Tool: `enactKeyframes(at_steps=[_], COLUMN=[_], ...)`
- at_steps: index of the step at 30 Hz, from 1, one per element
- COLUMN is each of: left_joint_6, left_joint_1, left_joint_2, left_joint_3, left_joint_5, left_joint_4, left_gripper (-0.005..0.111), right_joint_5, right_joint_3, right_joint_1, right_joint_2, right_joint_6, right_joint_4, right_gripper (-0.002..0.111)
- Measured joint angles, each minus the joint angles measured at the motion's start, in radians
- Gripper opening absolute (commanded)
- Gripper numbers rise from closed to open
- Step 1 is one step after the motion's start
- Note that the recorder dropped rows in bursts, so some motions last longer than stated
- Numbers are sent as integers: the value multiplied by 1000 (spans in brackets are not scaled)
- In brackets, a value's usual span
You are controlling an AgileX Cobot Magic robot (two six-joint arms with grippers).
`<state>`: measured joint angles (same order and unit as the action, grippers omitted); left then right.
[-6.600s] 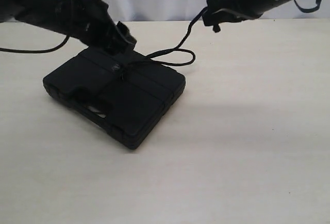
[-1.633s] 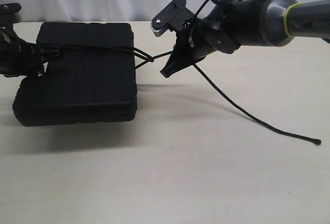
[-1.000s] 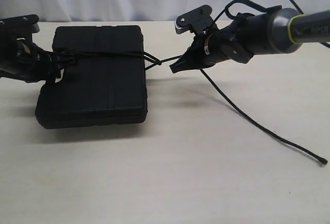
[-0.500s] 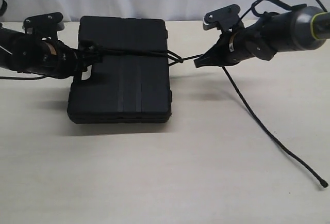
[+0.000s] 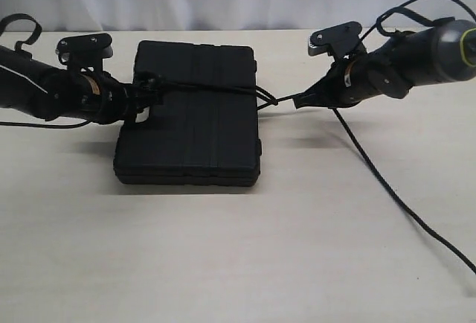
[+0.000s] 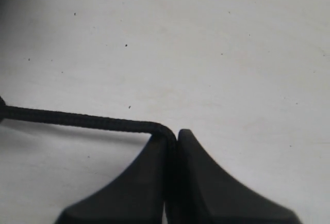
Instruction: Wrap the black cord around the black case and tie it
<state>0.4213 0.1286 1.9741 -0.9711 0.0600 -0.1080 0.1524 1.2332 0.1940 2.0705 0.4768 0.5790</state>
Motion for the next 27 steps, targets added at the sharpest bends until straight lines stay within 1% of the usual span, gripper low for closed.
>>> enactKeyframes(at_steps=[2,5,7,10,11,13,15,18,20,21,22,24,25,26,27], left_joint_6=[0,-3,-4,-4,-4,-4,-4,-4,-4,-4,-4,-4,-4,-4,-4], left_joint_1=[0,-16,-32,-35,-35,-35,-35,-35,-35,-35,-35,-35,-35,-35,-35], left_joint_2=[0,-5,-11,-38,-51,-91,-131,-185,-219,-238,-257,-293,-307,-322,-337], left_joint_3=[0,0,0,0,0,0,0,0,0,-3,-11,-41,-57,-78,-98], left_joint_5=[0,-4,-20,-35,-35,-43,-60,-109,-150,-179,-211,-307,-354,-419,-488], left_joint_4=[-19,-29,-32,-36,-41,-75,-114,-169,-203,-220,-229,-239,-242,-246,-246], left_gripper=[51,55,55,55,55,55,55,55,54,53,48,36,28,19,10], right_joint_5=[10,45,71,84,84,80,78,80,108,134,173,276,322,380,436], right_joint_3=[-2,-2,-2,-2,-2,-2,-2,-2,-2,-2,0,17,29,41,50], right_joint_1=[-6,-20,-39,-49,-50,-50,-50,-50,-50,-50,-50,-50,-50,-50,-50], right_joint_2=[0,0,0,0,0,0,0,0,-7,-18,-30,-73,-94,-124,-157], right_joint_6=[2,6,8,12,10,12,12,12,12,14,14,14,12,2,-15], right_joint_4=[-2,-2,-2,-2,-2,-2,-2,-30,-56,-59,-62,-67,-71,-70,-74], right_gripper=[4,4,4,5,8,17,31,57,67,69,69,69,66,59,48])
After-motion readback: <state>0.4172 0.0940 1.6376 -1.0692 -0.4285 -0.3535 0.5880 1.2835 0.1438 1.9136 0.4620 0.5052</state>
